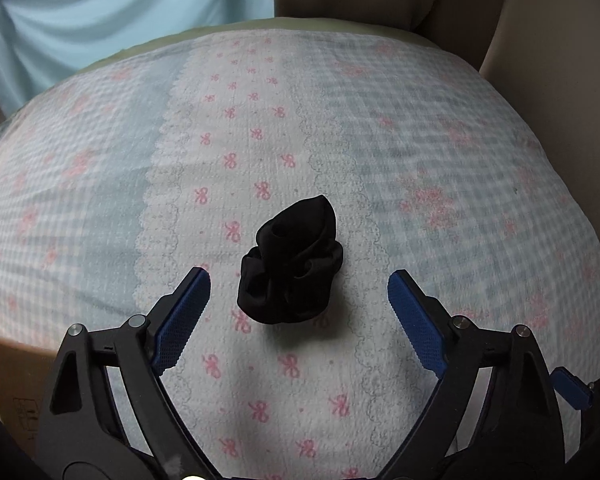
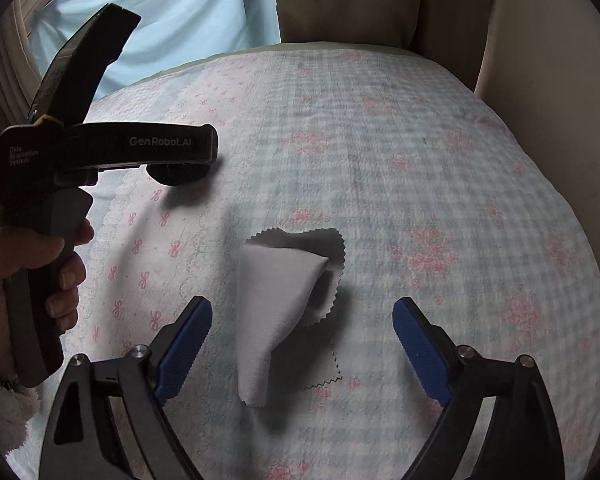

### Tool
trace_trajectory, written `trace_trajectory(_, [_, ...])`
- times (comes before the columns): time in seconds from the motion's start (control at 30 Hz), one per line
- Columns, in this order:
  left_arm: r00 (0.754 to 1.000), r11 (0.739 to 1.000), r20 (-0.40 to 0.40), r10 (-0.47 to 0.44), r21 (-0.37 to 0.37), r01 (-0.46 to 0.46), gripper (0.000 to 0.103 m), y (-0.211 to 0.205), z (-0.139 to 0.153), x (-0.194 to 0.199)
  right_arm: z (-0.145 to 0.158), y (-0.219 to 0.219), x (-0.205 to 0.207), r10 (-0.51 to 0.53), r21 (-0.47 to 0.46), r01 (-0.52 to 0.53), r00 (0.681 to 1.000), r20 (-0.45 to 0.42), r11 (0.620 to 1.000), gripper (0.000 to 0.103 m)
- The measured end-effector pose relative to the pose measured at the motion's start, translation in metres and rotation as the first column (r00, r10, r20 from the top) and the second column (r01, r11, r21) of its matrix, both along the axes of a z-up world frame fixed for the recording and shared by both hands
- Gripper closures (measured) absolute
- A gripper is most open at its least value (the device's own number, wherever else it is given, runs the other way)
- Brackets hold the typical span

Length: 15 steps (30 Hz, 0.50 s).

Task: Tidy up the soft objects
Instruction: 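Grasp the black scrunchie with the left tool while the right tool grasps the grey cloth, then lift and carry the black scrunchie and grey cloth over the box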

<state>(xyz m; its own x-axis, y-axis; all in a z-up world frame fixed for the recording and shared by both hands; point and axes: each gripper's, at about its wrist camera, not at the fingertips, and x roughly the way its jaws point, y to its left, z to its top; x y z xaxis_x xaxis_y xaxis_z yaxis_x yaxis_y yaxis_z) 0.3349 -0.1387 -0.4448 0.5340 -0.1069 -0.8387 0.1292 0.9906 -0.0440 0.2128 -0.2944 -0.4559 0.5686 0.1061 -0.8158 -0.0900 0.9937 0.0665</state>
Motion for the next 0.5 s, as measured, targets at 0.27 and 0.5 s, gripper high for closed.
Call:
trace_trajectory(0.27, [1.000,1.000,0.000,-0.010,0.017,0.010,0.048,0.000,-0.024,0.018,-0.016,0.021,0.012,0.059,-0.038,-0.060,0.998,-0.012,0.997,0.052])
trace_trajectory(0.5, [1.000,1.000,-0.015,-0.010,0.005,0.010,0.081,0.002,-0.028,0.026,-0.017,0.018,0.021,0.046,-0.037,-0.047,0.998,-0.033,0.998,0.083])
